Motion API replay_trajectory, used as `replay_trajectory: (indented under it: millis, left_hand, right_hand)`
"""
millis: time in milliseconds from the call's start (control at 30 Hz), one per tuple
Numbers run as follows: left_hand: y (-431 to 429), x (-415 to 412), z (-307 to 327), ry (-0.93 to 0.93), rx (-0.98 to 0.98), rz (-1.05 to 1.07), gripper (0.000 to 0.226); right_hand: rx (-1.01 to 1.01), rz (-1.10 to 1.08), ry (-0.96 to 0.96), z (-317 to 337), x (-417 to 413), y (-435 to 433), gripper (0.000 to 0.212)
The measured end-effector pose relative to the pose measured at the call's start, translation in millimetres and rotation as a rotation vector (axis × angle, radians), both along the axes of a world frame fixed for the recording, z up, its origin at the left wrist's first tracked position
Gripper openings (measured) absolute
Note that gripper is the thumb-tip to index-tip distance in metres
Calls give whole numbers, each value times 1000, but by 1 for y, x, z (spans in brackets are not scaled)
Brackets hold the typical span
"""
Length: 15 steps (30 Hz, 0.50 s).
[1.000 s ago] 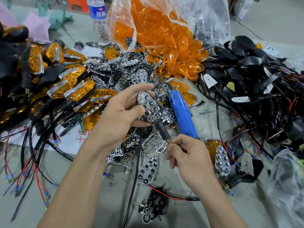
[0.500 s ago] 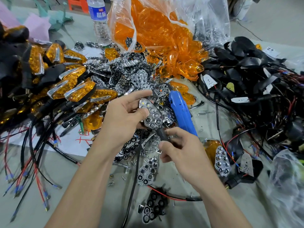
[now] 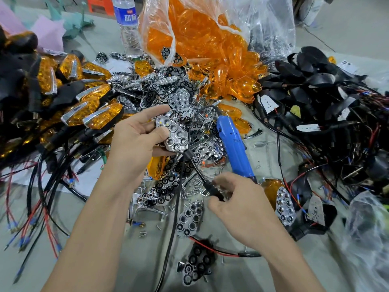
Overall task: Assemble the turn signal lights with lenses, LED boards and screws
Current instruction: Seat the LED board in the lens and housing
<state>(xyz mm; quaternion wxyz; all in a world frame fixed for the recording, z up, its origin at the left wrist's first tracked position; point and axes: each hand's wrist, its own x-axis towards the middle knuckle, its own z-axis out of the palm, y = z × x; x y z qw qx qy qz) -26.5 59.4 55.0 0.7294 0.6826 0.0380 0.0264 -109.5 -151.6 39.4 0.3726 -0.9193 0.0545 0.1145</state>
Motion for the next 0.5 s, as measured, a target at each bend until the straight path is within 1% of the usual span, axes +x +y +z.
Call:
replay_trajectory:
  millis: [33, 67, 100, 133, 200, 233, 300, 400, 500]
  left_hand:
    - [-1, -2, 3, -9, 2, -33, 45]
    - [-4, -4, 5, -20, 3, -66, 46]
    - [-7, -6, 7, -28, -1, -94, 47]
    - [-9, -7, 9, -35, -9, -112, 46]
    - [-14, -9, 12, -55, -17, -136, 43]
    - [-14, -10, 13, -70, -6, -152, 42]
    - [-13, -12, 14, -117, 61, -194, 47]
    - [-9, -15, 16, -174, 245, -289, 68]
    - [-10, -16, 18, -169, 250, -374, 80]
  right_hand:
    - [68, 19, -9, 3, 1, 2, 47]
    - [147, 22, -29, 4, 3, 4, 52]
    - [214, 17, -43, 5, 6, 8, 49]
    - [262, 9, -59, 5, 11, 13, 37]
    - [300, -18, -86, 2, 18, 20, 8]
    - [346, -39, -90, 0, 19, 23, 8]
    - [438, -85, -91, -3, 19, 25, 19]
    - [493, -120, -106, -5, 17, 23, 23]
    - [511, -135, -114, -8, 17, 22, 24]
